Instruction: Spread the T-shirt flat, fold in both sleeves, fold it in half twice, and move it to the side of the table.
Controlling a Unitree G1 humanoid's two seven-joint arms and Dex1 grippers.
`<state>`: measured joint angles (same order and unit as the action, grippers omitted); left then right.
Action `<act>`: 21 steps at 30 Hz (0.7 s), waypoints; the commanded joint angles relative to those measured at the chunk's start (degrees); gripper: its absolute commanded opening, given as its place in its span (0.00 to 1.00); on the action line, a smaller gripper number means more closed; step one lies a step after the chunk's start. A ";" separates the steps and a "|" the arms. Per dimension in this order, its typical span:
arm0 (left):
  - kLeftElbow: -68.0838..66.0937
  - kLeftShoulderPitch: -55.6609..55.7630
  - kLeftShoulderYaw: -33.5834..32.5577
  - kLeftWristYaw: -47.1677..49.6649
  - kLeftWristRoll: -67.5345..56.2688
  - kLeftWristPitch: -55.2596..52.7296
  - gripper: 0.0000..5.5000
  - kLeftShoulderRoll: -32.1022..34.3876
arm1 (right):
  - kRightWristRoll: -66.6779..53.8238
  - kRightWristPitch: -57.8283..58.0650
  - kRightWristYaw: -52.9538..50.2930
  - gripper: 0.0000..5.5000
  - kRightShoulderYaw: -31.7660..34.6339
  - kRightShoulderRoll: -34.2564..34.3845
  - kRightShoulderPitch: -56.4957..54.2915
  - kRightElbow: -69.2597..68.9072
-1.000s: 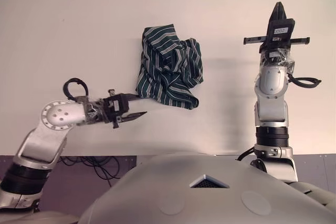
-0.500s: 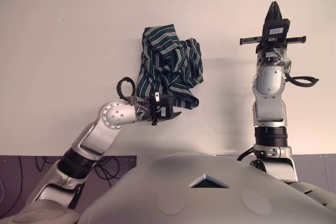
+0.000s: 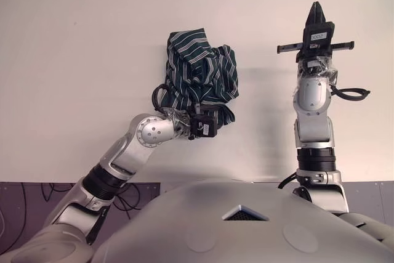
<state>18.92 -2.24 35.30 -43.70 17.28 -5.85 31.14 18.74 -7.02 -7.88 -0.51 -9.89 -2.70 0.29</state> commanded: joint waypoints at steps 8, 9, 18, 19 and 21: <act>-12.00 1.16 3.55 -8.26 -6.29 -14.48 0.11 -0.97 | 2.22 -0.72 -0.84 0.00 -1.31 -0.20 -2.43 2.34; -14.02 1.63 3.86 -7.20 -5.83 -14.47 0.08 -1.73 | 2.26 -0.71 -0.92 0.00 -1.44 -0.16 -2.53 2.44; -23.59 3.88 5.72 1.48 -2.53 -11.07 0.00 -3.87 | 2.72 -0.55 -1.43 0.00 -2.45 -0.06 -2.48 2.13; -23.02 3.56 5.60 1.75 -3.01 -10.59 0.00 -3.62 | 2.78 -0.54 -1.43 0.00 -2.52 -0.07 -2.45 2.05; -20.45 2.62 3.34 1.78 -6.17 -9.27 0.00 -3.60 | 2.85 -0.55 -1.47 0.00 -2.59 -0.13 -2.41 1.98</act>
<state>5.27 5.67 38.29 -41.73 7.26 -9.68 22.58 20.78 -7.28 -9.09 -2.76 -9.74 -3.97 2.30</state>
